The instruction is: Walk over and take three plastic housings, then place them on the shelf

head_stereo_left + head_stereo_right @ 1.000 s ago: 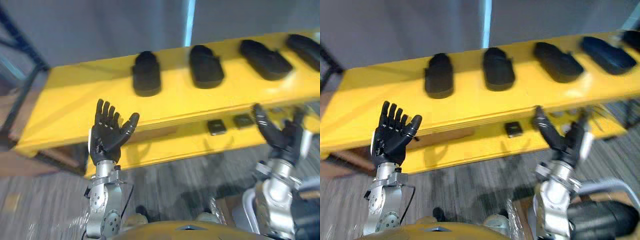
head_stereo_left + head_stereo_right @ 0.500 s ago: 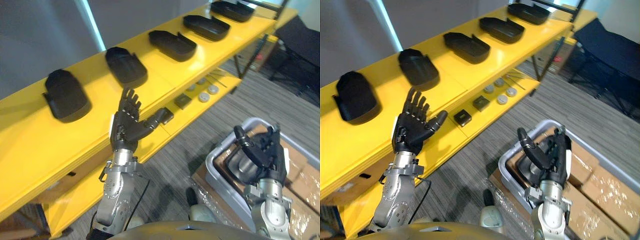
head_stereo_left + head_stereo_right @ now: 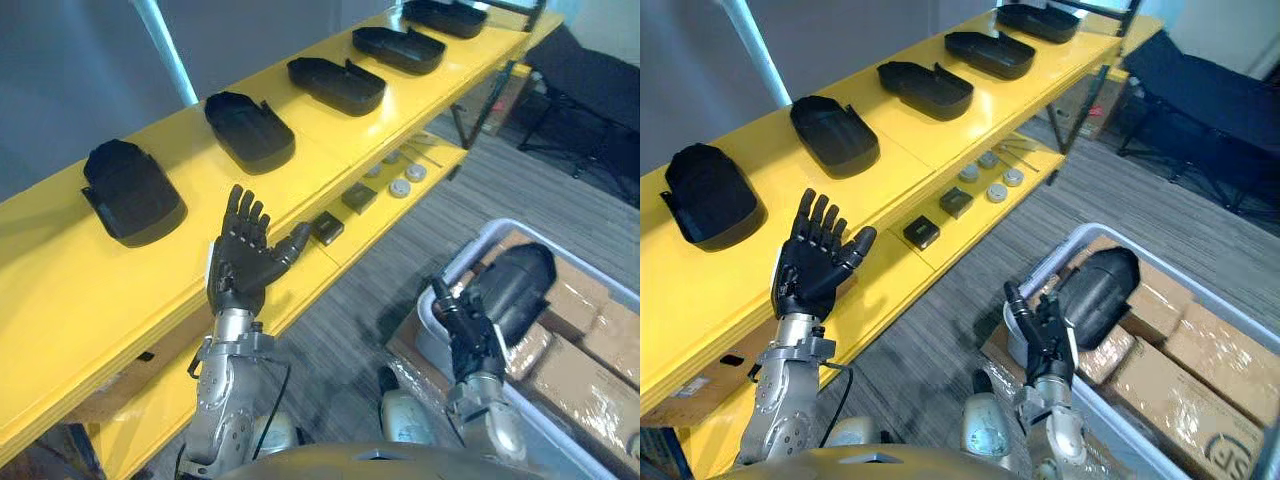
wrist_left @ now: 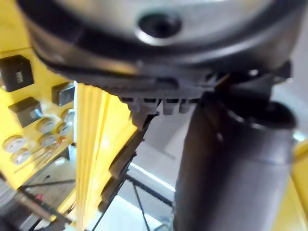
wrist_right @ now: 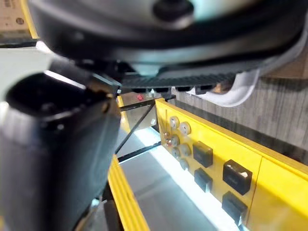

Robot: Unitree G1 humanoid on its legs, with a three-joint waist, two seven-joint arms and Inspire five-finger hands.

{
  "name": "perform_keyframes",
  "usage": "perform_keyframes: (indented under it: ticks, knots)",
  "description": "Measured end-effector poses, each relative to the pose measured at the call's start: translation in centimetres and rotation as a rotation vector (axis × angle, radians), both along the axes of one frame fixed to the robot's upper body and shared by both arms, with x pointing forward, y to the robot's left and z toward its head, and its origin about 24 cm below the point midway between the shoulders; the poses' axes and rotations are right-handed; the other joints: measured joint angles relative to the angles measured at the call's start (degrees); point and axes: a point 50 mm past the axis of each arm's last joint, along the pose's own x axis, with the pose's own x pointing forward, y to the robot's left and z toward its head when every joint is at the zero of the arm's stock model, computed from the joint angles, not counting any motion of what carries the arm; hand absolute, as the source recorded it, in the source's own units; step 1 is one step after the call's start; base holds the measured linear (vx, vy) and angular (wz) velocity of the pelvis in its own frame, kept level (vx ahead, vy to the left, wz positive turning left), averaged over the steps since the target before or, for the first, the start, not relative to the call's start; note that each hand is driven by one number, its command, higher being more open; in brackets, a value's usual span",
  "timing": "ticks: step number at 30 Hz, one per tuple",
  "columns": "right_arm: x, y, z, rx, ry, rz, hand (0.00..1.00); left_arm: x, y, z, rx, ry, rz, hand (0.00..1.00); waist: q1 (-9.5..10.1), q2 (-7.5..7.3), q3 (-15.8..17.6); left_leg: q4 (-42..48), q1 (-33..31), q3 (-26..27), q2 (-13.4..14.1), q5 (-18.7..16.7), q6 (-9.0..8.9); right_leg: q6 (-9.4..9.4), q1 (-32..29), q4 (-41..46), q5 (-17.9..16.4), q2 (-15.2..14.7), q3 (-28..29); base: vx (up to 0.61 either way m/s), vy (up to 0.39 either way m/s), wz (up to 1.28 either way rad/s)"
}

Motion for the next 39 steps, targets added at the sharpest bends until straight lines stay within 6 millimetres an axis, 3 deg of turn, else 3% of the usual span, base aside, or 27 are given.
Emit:
perform_keyframes:
  ticks: [1,2,3,5,7,8,11,12,13,14,16,19,23,26,29,32,33,39]
  knots:
    - [1.0,1.1,0.5,0.001,-0.036,0.063,1.00,0.1,0.1,-0.1,-0.007,0.001,0.011,1.00,0.77,0.03,0.7,-1.9,0.7,4.7,0.7,1.5,0.98,-1.41,-0.4,1.0,-0.2,-1.2,-8.5,-0.40,0.003,-1.57]
    - [1.4,1.6,0.7,-0.007,-0.048,0.098,1.00,0.2,0.2,-0.3,-0.007,0.011,0.016,1.00,0.65,0.00,0.7,-2.7,0.7,6.2,0.8,2.1,1.72,-4.61,-1.4,6.1,-4.5,-2.1,-12.4,-0.36,0.002,-1.29]
    - [2.1,2.4,0.7,-0.021,-0.062,0.163,1.00,0.2,0.3,-0.7,-0.005,0.028,0.022,1.00,0.42,0.40,0.6,-4.3,0.8,8.3,1.4,3.4,2.52,-7.69,-1.9,16.5,-12.3,-3.7,-17.7,-0.28,0.019,-0.75]
    - [3.0,3.6,0.4,-0.050,-0.061,0.234,1.00,0.2,0.4,-0.9,-0.009,0.039,0.025,1.00,0.61,1.49,0.8,-5.4,0.8,10.2,3.9,5.2,2.61,-8.50,0.4,26.9,-18.5,-5.8,-23.3,-0.24,0.006,-0.75]
    - [3.6,4.7,0.2,-0.071,-0.057,0.287,1.00,0.2,0.5,-1.0,-0.028,0.043,0.028,1.00,1.74,1.15,0.5,-7.2,0.8,13.0,5.4,7.3,2.04,-8.34,5.1,31.1,-21.0,-9.6,-26.4,-0.20,-0.094,-0.97]
    - [4.3,5.6,0.5,-0.078,-0.076,0.322,1.00,-0.1,1.2,-1.2,-0.043,0.055,0.060,1.00,3.41,0.41,0.0,-8.7,0.7,16.9,6.9,9.6,0.85,-8.73,9.0,31.3,-21.3,-13.6,-28.2,-0.17,-0.182,-1.18]
    - [5.4,6.5,1.4,-0.110,-0.120,0.358,1.00,-0.5,2.2,-1.5,-0.054,0.067,0.096,1.00,3.88,-0.29,-0.8,-8.0,-0.9,21.0,9.4,11.3,-1.00,-7.88,11.6,28.0,-20.7,-16.8,-28.9,-0.12,-0.231,-1.11]
    - [5.9,6.7,2.1,-0.150,-0.140,0.382,1.00,-0.8,2.5,-1.8,-0.055,0.069,0.080,1.00,3.91,-1.33,-1.6,-4.2,-3.7,21.7,12.0,11.4,-1.23,-4.19,13.7,19.3,-17.9,-16.9,-28.8,-0.10,-0.392,-1.12]
    - [6.0,6.7,2.3,-0.156,-0.143,0.390,1.00,-0.9,2.5,-1.9,-0.064,0.068,0.066,1.00,4.05,-1.91,-1.8,-2.8,-4.6,21.6,12.6,11.5,-1.31,-0.62,14.4,15.7,-17.8,-16.3,-28.3,-0.13,-0.526,-1.21]
    - [6.2,6.3,2.6,-0.196,-0.132,0.418,1.00,-0.8,2.2,-2.6,-0.101,0.091,0.036,1.00,4.14,-1.48,-2.2,-2.1,-5.3,20.3,14.2,12.1,-2.26,1.51,15.5,11.3,-20.1,-13.5,-28.5,-0.09,-0.367,-0.94]
    - [5.8,4.3,2.3,-0.317,-0.083,0.449,1.00,-1.1,0.5,-3.7,-0.188,0.142,-0.022,1.00,2.81,0.52,-3.0,-4.1,-4.9,17.4,15.9,14.0,-3.18,0.31,15.5,8.8,-21.2,-10.0,-28.0,-0.07,-0.361,-0.77]
    - [5.6,1.1,2.1,-0.443,-0.026,0.409,1.00,-1.6,-1.3,-3.8,-0.229,0.132,-0.138,1.00,1.89,0.26,-3.0,-7.3,-2.4,14.8,16.7,17.4,-3.09,-0.67,15.3,7.0,-21.7,-7.3,-25.0,-0.02,-0.230,-0.64]
    - [7.1,-1.6,4.1,-0.481,-0.080,0.269,1.00,-1.6,-2.2,-3.6,-0.218,0.111,-0.202,1.00,1.94,0.07,-2.6,-8.6,-4.2,9.9,16.2,17.7,-3.45,-0.84,11.8,5.6,-21.8,-6.3,-23.3,-0.03,-0.058,-0.50]
    - [8.9,-3.0,5.3,-0.511,-0.110,0.160,1.00,-1.5,-2.5,-3.7,-0.180,0.123,-0.236,1.00,1.96,-1.03,-1.2,-11.3,-5.3,4.5,13.5,18.4,-4.56,-0.70,10.9,6.2,-21.8,-8.0,-25.0,-0.04,0.056,0.24]
    - [13.0,-5.7,7.2,-0.577,-0.115,0.043,1.00,-1.1,-2.6,-3.4,-0.150,0.100,-0.309,1.00,2.80,-0.61,2.2,-12.1,-8.1,-0.1,9.7,18.4,-4.61,-0.15,9.3,9.3,-21.4,-12.0,-27.9,-0.09,0.149,0.63]
    - [16.9,-9.0,10.6,-0.659,-0.117,-0.083,1.00,-0.4,-2.5,-2.9,-0.114,0.057,-0.358,1.00,5.46,0.25,6.9,-11.6,-11.9,-3.3,6.6,18.6,-4.92,1.71,7.8,10.0,-20.3,-15.2,-30.2,-0.15,0.189,0.61]
    - [18.4,-10.6,12.7,-0.672,-0.127,-0.144,1.00,-0.1,-2.5,-3.2,-0.105,0.061,-0.370,1.00,7.15,0.87,8.4,-10.1,-15.1,-4.9,5.5,18.6,-4.97,2.51,6.8,9.9,-19.7,-16.2,-31.7,-0.15,0.160,0.62]
    - [21.4,-13.7,20.6,-0.770,-0.203,-0.319,1.00,-0.5,-2.4,-6.8,-0.076,0.200,-0.392,1.00,12.66,3.54,11.6,-2.8,-25.3,-10.2,4.2,17.4,-4.22,2.78,3.7,10.2,-17.6,-17.3,-35.3,-0.12,0.115,0.40]
